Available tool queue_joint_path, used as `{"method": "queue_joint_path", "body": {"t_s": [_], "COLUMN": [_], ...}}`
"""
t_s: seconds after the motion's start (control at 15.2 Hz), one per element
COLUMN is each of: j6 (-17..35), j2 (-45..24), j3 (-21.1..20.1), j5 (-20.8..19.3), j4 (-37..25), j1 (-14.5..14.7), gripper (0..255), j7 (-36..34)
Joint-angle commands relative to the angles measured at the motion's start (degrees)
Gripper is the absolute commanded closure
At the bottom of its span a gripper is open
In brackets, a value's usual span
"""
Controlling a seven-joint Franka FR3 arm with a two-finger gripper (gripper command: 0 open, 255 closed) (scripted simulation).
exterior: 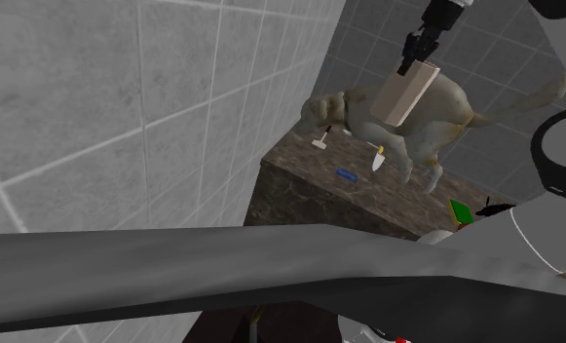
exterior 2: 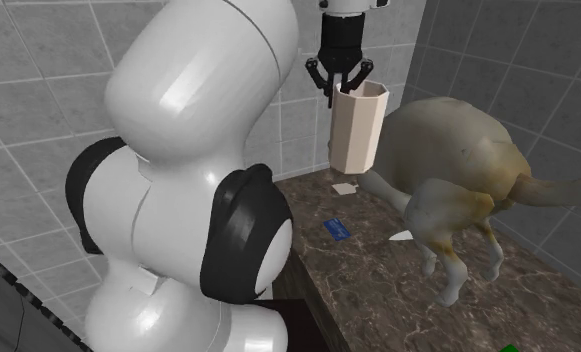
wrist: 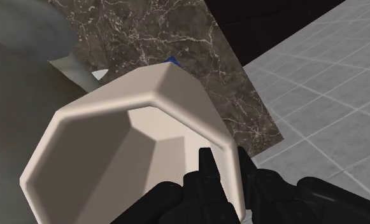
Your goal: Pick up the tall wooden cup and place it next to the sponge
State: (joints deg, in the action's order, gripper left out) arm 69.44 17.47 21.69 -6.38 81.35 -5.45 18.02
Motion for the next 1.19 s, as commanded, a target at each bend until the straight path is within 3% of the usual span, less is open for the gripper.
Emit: {"method": "queue_joint_path", "body": {"t_s": [0.0,0.53,1.12], "j6": [-0.41,-3.18,-7.33], "j2": [3.26,12.81,19.73], "j3": [0.41,3.77,9.41], "j5": [-1.34,-6.46,-12.90], "j4": [2.51,7.84,8.07], "j1": [-0.68,-3.45,-6.01], "gripper": [255,255,255], "j7": [1.39,8.54,18.85]}}
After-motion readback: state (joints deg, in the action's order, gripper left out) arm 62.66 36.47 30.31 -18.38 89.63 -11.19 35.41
